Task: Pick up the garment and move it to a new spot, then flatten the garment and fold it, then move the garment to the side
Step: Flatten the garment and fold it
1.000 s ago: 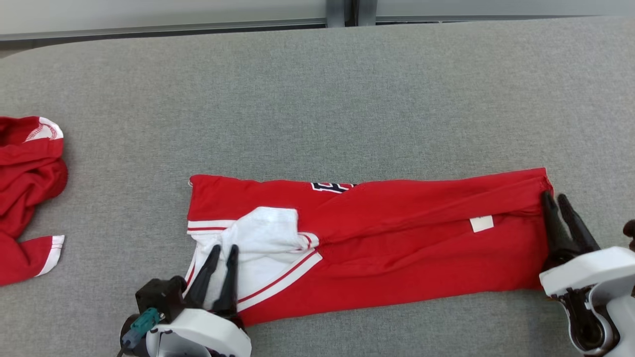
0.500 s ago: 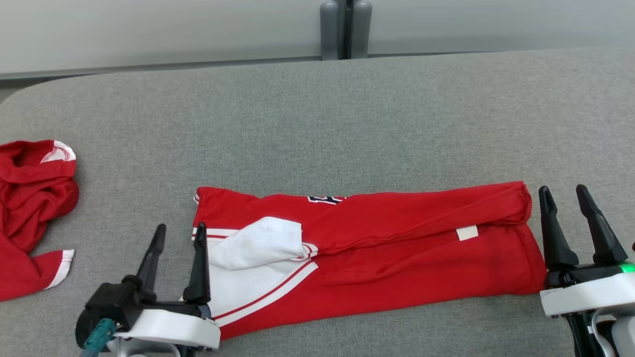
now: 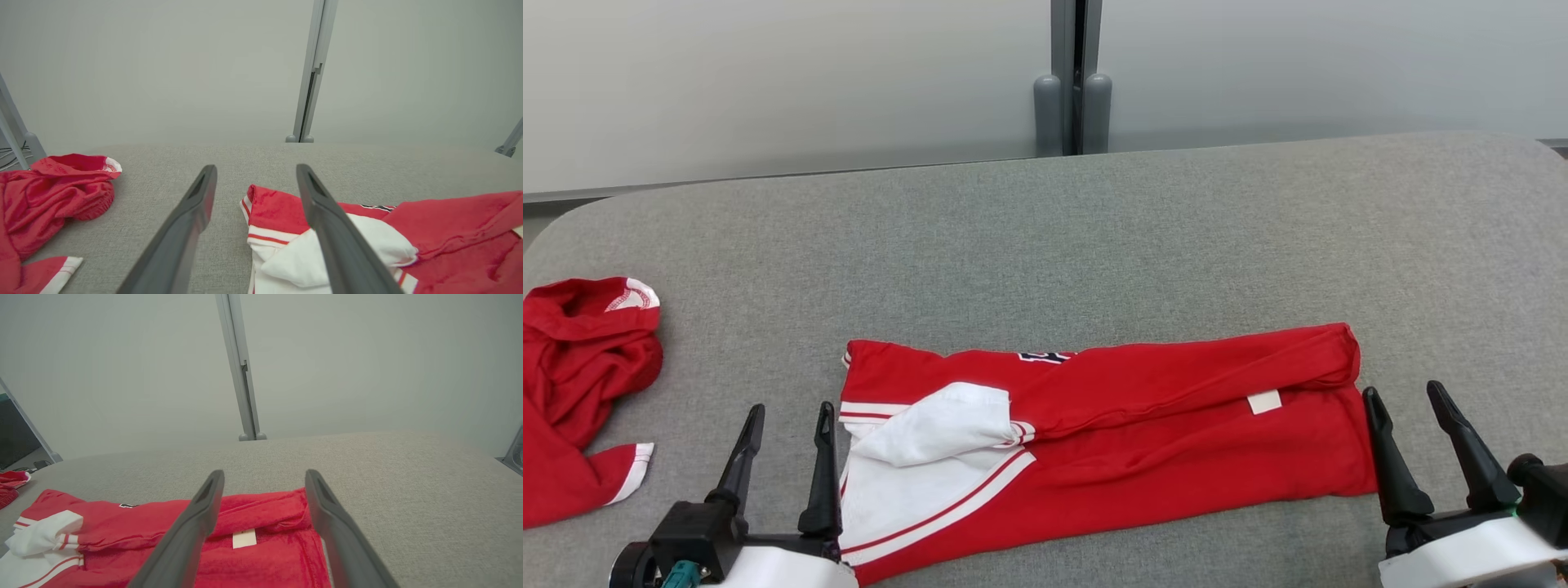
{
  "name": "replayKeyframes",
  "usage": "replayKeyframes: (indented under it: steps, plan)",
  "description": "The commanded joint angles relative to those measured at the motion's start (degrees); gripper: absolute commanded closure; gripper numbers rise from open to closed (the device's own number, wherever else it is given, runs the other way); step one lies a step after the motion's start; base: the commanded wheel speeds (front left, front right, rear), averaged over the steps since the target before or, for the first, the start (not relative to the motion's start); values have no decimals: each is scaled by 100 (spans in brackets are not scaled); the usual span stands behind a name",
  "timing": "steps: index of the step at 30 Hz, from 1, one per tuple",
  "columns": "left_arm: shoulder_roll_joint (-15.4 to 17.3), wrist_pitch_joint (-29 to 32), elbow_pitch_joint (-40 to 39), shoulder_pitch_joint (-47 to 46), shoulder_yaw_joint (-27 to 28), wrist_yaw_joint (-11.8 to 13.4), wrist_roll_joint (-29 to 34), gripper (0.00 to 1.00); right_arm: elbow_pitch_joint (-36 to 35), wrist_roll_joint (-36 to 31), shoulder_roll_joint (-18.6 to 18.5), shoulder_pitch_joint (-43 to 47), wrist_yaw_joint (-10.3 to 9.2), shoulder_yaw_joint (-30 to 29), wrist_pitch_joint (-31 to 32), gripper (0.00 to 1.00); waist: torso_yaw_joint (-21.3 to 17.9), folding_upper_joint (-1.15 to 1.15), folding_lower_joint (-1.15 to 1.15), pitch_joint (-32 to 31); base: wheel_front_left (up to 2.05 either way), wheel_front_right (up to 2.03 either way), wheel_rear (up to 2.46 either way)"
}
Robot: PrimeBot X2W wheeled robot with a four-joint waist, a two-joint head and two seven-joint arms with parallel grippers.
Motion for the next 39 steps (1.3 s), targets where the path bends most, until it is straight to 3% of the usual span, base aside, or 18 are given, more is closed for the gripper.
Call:
replayKeyframes:
  steps: [1,13,21,28,39]
  plan:
    - [36,-12,8,61,10,25,29,0,-48,4,6,51,0,-8,26,0,-14,0,0,-18,0,0,0]
    - [68,-2,72,92,-39,31,-55,0,-163,-40,54,153,0,-54,157,0,14,0,0,-53,0,0,0]
    - [47,12,53,-174,-92,17,-58,0,114,34,-5,-154,0,-202,112,0,72,0,0,146,0,0,0]
    - [-37,-20,82,-563,-219,-83,-1,0,819,87,-122,-932,0,-321,87,0,208,0,0,586,0,0,0]
    - [-181,-94,354,-1087,-316,-250,48,0,3002,506,-200,-2090,0,-26,51,0,365,0,0,1103,0,0,0]
